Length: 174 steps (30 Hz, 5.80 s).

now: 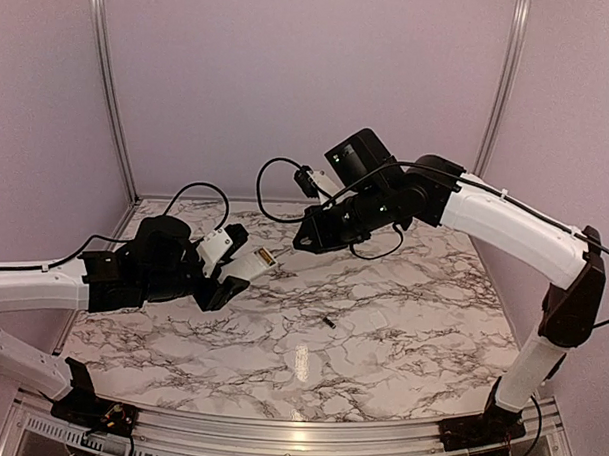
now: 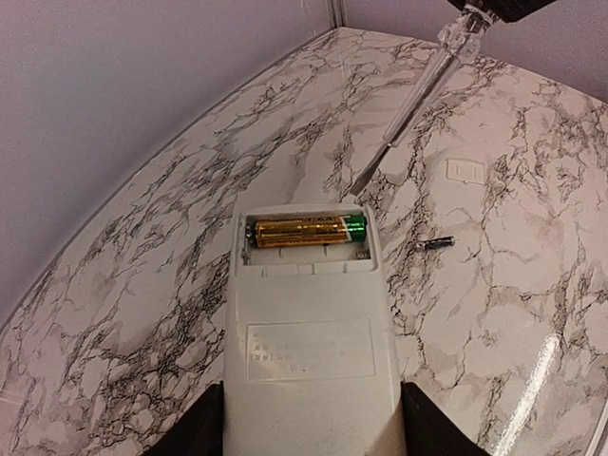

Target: Unload the batteries from the remote control

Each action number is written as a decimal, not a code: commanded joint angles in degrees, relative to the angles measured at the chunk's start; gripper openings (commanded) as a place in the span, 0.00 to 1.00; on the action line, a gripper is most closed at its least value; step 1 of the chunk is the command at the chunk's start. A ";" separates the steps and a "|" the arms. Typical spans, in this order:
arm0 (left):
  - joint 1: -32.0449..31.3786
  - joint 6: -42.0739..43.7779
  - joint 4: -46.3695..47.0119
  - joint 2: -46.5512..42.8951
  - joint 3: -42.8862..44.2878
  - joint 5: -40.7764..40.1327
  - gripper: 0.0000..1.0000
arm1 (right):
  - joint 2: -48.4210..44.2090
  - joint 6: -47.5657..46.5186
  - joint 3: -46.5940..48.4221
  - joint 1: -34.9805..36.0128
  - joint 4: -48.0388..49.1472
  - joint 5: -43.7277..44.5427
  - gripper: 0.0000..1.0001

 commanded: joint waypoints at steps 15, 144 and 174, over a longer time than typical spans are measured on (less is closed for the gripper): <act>-1.06 -2.19 -0.14 -2.02 -1.57 0.92 0.00 | 3.25 -0.03 4.26 0.16 -0.09 1.44 0.00; -5.03 7.12 5.10 -6.59 -8.73 1.15 0.00 | 11.97 -8.17 12.99 0.06 -14.57 -4.10 0.00; -5.05 -2.45 36.72 16.81 -18.93 10.58 0.02 | 9.19 -6.20 -0.01 -2.57 -9.26 -7.97 0.00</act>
